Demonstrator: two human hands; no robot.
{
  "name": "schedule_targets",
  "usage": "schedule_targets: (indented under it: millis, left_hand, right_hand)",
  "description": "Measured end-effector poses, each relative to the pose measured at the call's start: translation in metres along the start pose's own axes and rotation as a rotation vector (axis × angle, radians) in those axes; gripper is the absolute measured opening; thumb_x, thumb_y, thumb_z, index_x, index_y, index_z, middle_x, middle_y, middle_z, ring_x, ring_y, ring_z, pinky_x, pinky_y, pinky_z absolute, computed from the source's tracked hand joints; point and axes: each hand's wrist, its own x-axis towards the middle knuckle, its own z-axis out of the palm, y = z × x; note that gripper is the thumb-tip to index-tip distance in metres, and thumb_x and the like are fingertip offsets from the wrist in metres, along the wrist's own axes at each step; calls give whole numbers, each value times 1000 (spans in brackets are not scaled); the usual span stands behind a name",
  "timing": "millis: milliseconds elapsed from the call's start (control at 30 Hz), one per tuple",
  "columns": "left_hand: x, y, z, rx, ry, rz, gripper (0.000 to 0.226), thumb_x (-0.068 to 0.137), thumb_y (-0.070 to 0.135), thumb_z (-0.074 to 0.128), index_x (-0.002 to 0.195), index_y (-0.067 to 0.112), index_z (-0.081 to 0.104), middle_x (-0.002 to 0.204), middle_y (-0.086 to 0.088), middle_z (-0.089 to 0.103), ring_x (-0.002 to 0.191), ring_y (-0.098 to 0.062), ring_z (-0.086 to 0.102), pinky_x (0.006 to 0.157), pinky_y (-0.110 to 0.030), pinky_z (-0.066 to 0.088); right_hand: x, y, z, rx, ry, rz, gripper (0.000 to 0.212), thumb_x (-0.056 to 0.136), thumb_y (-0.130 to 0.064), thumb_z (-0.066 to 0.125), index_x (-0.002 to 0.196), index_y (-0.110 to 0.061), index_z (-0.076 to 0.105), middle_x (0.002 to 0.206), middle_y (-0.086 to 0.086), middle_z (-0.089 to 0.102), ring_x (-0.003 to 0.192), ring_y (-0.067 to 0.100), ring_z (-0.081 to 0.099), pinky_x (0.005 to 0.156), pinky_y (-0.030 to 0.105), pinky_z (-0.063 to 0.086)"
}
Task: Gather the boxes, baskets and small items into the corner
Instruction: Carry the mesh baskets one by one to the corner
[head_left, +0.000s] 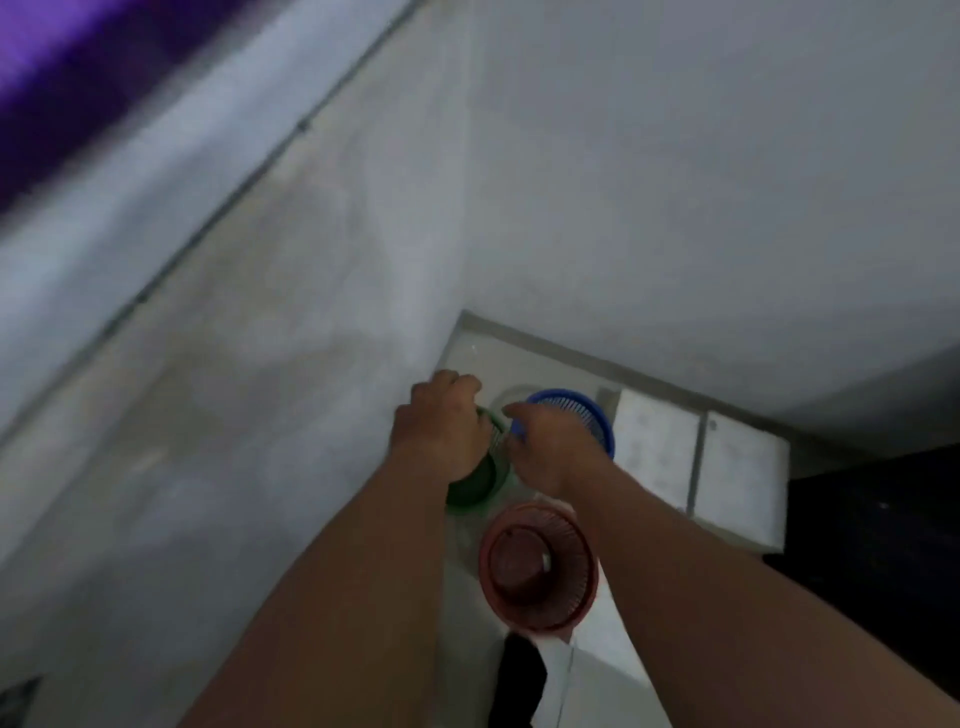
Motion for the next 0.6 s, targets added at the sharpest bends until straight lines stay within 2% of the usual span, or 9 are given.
schedule_targets:
  millis: [133,300,433,600]
  left_hand:
    - [-37,39,-55,79,52,120,48,95,39,52,140,24,46,142,-4,44,123,-27,48,99,-44,45]
    - [-66,87,-89,183,74,340,38,96,37,49,132,24,53,132,-3,50,115,-25,51,93,-42,48]
    - [-108,140,-78,254,31,478,36,97,37,48,130,25,53,132,-3,49,118,-27,49,94,-44,47]
    - [-185,245,-20,259,-35,791,33,96,41,46,123,26,57,125,-1,53,111,-27,54,91,-44,49]
  right_hand:
    - [-53,-23,-52,19,117,5,46,99,-35,44,144,-26,44,143,9,51,128,29,49,104,40,44]
    - [-115,-22,-83,62,279,164,46,98,-38,44,143,-28,44,142,6,52,127,27,50,103,40,45]
    - [-190,-4,-89,81,397,278,45,97,-35,45,141,-27,48,140,7,54,126,27,51,102,39,46]
    - [-323,58,-84,165,575,499,42,97,-37,44,138,-30,51,138,4,56,125,27,53,102,41,46]
